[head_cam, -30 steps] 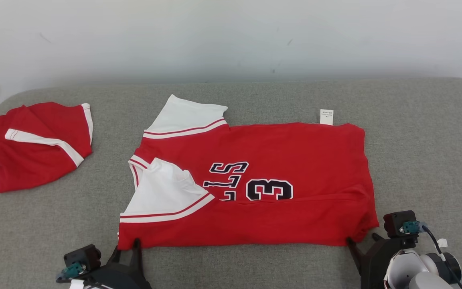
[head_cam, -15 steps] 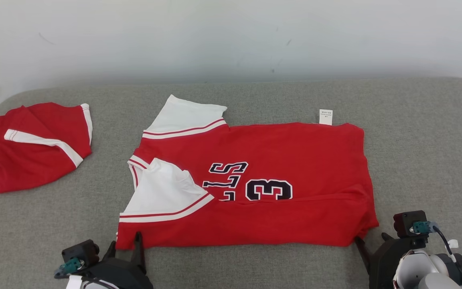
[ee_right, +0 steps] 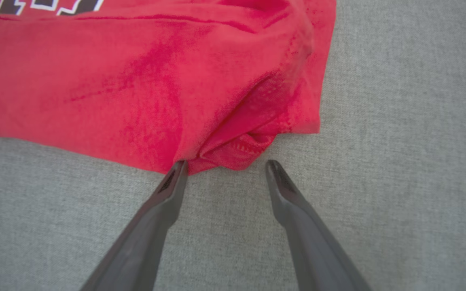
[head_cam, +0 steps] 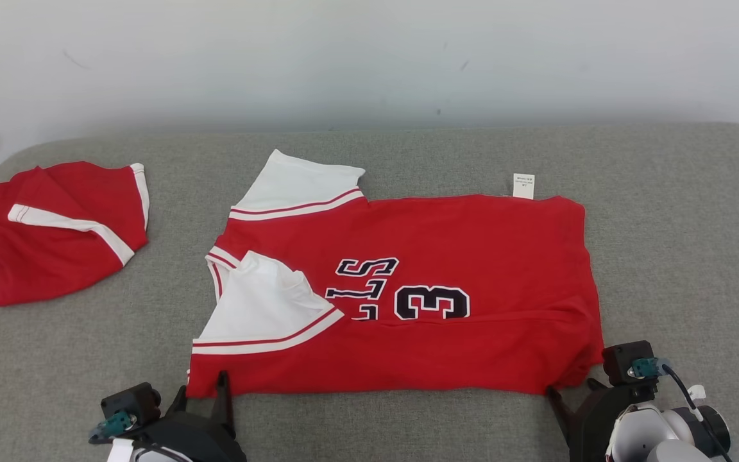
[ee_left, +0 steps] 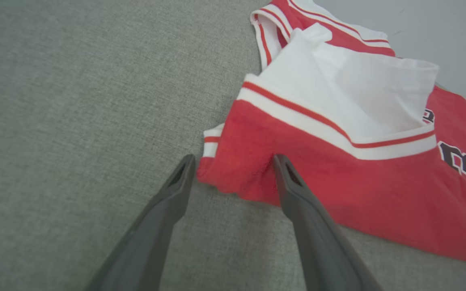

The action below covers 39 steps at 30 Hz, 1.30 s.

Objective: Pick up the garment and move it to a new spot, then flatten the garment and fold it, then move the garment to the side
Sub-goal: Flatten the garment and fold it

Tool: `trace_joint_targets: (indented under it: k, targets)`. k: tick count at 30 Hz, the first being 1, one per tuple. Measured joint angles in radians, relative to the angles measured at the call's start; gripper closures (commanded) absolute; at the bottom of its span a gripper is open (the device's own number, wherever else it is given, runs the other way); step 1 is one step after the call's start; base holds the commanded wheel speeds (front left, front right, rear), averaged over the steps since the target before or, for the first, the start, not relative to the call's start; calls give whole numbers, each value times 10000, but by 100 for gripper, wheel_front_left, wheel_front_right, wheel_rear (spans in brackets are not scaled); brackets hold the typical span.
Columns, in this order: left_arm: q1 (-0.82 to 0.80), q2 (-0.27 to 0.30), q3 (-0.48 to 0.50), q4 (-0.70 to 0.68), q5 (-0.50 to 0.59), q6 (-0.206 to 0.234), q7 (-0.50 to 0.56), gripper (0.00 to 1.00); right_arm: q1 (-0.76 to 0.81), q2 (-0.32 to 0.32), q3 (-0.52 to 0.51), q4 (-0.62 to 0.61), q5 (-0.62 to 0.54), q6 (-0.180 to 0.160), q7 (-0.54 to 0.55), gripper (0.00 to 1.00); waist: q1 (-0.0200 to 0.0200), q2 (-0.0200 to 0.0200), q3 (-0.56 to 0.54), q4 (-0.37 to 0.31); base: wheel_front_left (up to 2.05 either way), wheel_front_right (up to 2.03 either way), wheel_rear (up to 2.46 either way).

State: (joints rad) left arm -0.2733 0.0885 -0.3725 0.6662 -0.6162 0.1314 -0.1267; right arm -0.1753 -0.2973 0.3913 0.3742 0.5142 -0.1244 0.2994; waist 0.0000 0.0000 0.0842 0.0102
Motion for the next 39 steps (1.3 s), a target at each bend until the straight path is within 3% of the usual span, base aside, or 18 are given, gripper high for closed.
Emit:
trace_joint_targets:
  k: [12, 14, 15, 16, 17, 18, 20, 21, 23, 26, 33, 39]
  targets:
    - [0, -6, 58, -12, 2, 0, 29, 0, -223, -13, -153, 244, -506, 0, -21, 0, 0, 0, 39, 61, 0, 0, 0]
    - [0, -6, 63, -13, 2, 0, 31, 0, -225, 56, -211, 334, -608, 0, -67, 9, 0, 0, 41, 54, 0, 0, 0]
    - [0, -6, 63, -15, 2, 0, 31, 0, -229, 88, -238, 380, -625, 0, -104, 20, 0, 0, 42, 51, 0, 0, 0]
    - [0, -8, 65, -19, 2, 0, 31, 6, -237, 107, -257, 414, -681, 0, -105, 30, 0, 0, 43, 49, 0, 0, 0]
    - [0, -8, 69, -19, 2, 0, 31, 6, -246, 113, -274, 437, -702, 0, -107, 30, 0, 0, 43, 47, 0, 0, 0]
    - [0, -8, 75, -19, 2, 0, 33, 51, -255, 119, -299, 460, -740, 0, -113, 50, 0, 0, 44, 45, 0, 0, 0]
    - [0, -12, 96, -21, 2, 0, 33, 76, -288, 142, -332, 512, -855, 0, -140, 56, 0, 0, 44, 44, 0, 0, 0]
    - [0, -13, 102, -21, 2, 0, 35, 92, -321, 167, -353, 543, -871, 0, -150, 68, 0, 0, 44, 43, 0, 0, 0]
    - [0, -31, 107, -23, 2, 0, 38, 97, -387, 203, -389, 610, -938, 0, -169, 71, 0, 0, 43, 43, 0, 0, 0]
    - [0, -75, 115, -23, 2, 0, 42, 100, -391, 251, -443, 721, -974, 0, -228, 100, 0, 0, 39, 46, 0, 0, 0]
    - [2, -73, 119, -40, 4, 0, 111, 100, -355, 251, -700, 742, -1026, 0, -326, 100, 0, 0, -9, 64, 0, 0, 0]
    - [244, -65, 194, -169, -38, -132, 102, 100, 168, 420, -1210, 410, -40, 84, -445, 100, 0, 0, -218, 60, 0, 0, 0]
